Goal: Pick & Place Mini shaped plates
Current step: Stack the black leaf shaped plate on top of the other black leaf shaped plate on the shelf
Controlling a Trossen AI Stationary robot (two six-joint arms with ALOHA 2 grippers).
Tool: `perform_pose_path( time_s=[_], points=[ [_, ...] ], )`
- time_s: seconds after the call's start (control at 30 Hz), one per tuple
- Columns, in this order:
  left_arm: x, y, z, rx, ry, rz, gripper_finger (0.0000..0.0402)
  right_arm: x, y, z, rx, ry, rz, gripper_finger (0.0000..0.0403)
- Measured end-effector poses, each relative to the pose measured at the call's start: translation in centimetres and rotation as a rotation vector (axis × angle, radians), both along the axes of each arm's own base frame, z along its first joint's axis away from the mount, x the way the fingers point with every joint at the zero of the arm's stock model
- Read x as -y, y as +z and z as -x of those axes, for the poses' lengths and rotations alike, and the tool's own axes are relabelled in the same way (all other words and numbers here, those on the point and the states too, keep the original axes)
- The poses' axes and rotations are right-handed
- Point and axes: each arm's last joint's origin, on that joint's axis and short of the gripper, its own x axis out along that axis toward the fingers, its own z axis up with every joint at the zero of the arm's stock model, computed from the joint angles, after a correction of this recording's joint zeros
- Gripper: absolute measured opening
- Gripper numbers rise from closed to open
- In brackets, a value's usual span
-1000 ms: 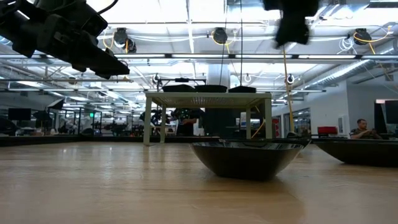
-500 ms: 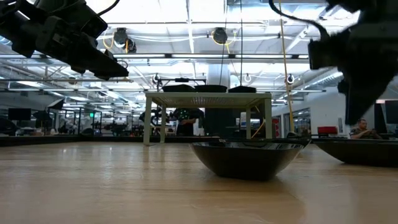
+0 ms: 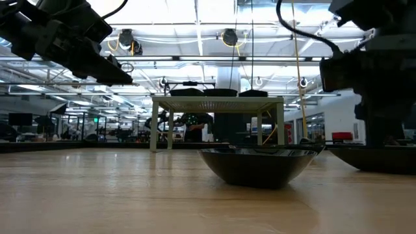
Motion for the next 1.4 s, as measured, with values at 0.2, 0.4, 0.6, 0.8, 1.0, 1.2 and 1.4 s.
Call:
perform_pose_path(
  time_s=[0.2, 0.4, 0.6, 0.8, 1.0, 1.2, 1.4],
  points=[
    [-0.1, 0.0, 0.0, 0.0, 0.024, -0.008, 0.017, -0.1, -1.0, -0.1, -0.061, 0.032, 0.005, 0.0112],
    [-0.1, 0.0, 0.0, 0.0, 0.023, -0.009, 0.017, -0.1, -0.4, -0.1, -0.012, 0.074, 0.01, 0.005],
    [-0.1, 0.0, 0.0, 0.002, 0.023, -0.01, 0.017, 0.0, 0.1, -0.2, 0.028, 0.106, 0.019, 0.0006],
    [-0.1, 0.0, 0.0, 0.001, 0.024, -0.009, 0.017, 0.1, 0.7, -0.2, 0.069, 0.113, 0.008, 0.0001],
    [-0.1, 0.0, 0.0, 0.001, 0.025, -0.006, 0.017, -0.2, 2.7, -1.0, 0.296, 0.154, 0.013, 0.0],
    [-0.1, 0.0, 0.0, 0.0, 0.025, -0.006, 0.017, -0.1, 4.5, -2.0, 0.519, 0.16, 0.097, 0.0],
    [-0.1, 0.0, 0.0, 0.0, 0.025, -0.006, 0.017, 0.8, 6.3, -3.7, 0.778, 0.14, 0.267, 0.0]
  ],
)
